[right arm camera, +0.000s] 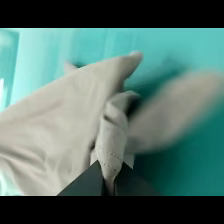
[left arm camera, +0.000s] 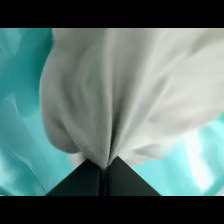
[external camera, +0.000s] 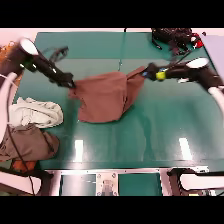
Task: Fold the shirts.
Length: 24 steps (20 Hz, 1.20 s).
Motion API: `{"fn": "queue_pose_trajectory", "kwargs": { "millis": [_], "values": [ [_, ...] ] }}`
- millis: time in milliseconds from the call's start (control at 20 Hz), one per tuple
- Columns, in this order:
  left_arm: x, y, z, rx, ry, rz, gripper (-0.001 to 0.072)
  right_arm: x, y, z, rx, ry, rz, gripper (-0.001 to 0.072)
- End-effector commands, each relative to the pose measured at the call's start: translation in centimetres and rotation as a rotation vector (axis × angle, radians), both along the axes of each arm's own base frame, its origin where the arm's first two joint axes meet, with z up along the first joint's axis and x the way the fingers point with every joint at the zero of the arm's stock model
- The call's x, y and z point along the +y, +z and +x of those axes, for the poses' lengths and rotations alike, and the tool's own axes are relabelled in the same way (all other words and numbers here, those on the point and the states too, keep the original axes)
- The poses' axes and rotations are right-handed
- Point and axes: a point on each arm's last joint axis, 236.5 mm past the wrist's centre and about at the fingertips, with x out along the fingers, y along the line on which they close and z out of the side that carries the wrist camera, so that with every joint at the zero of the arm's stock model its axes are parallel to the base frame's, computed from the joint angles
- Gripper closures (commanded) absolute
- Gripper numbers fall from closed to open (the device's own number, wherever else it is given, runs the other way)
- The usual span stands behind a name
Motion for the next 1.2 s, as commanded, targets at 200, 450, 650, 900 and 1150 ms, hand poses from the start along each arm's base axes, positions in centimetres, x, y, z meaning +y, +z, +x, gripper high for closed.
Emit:
{"fn": "queue_pose_trajectory", "kwargs": {
  "millis": [200,450,650,900,1150],
  "values": [
    [0.1,28.2,-6.7,-0.693,0.062,-0.085,0.0687,-9.5,22.7,-9.9,-0.498,-0.215,-0.148,0.0699],
    [1.1,36.6,-14.8,-0.941,0.090,-0.094,0.0687,-11.0,32.8,-18.9,-0.776,-0.388,-0.289,0.0698],
    [1.6,33.9,-12.6,-0.871,0.106,-0.060,0.0687,-10.1,29.8,-20.2,-0.666,-0.349,-0.302,0.0698],
    [0.5,21.7,-4.5,-0.610,0.073,-0.054,0.0686,-11.6,15.3,-17.2,-0.309,-0.342,-0.181,0.0697],
    [-3.2,6.0,5.1,-0.419,0.097,-0.217,0.0685,-16.5,-4.7,-13.9,0.036,-0.503,-0.119,0.0697]
  ]
}}
